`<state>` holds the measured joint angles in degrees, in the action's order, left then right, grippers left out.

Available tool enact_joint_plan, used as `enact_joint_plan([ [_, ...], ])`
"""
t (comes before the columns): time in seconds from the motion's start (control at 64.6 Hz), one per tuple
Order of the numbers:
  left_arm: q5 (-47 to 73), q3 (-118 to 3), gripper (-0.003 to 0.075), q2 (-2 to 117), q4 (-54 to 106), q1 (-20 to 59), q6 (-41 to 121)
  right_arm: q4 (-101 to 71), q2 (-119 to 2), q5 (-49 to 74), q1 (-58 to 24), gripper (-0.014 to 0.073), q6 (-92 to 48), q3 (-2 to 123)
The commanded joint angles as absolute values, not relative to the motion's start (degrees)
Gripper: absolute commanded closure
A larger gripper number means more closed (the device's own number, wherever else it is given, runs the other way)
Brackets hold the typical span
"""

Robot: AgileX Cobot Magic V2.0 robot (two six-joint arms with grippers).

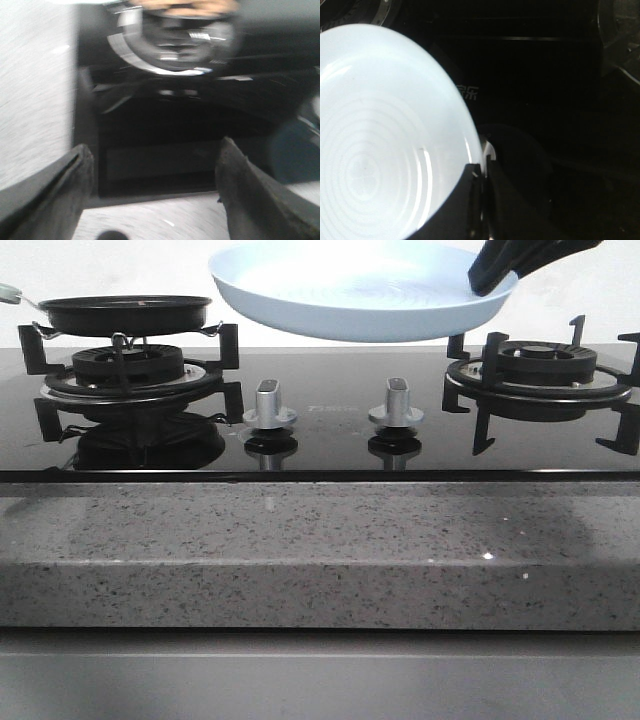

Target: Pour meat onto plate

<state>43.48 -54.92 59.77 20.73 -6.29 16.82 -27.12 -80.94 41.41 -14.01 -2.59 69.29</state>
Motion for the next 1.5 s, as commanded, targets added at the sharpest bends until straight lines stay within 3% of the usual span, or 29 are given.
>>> enact_joint_plan([
  [0.0,42.8,-59.1,0.0210,62.9,35.3,-13.2,25.4,-29.0,-78.9,38.3,-13.8,0.0662,-3.1,70.9],
  [0.217,46.1,-61.8,0.0210,71.6,61.5,-24.1,39.2,-29.0,-78.9,38.3,-13.8,0.0662,-3.1,70.9],
  [0.51,48.7,-69.0,0.0210,85.4,75.3,-25.0,43.1,-29.0,-78.9,38.3,-13.8,0.0662,-3.1,70.9],
  [0.99,51.3,-80.0,0.0210,100.5,83.7,-22.2,43.4,-29.0,-78.9,38.3,-13.8,0.0662,-3.1,70.9],
  [1.485,52.5,-83.9,0.0212,105.5,84.8,-17.7,43.4,-29.0,-78.9,38.3,-13.8,0.0662,-3.1,70.9],
])
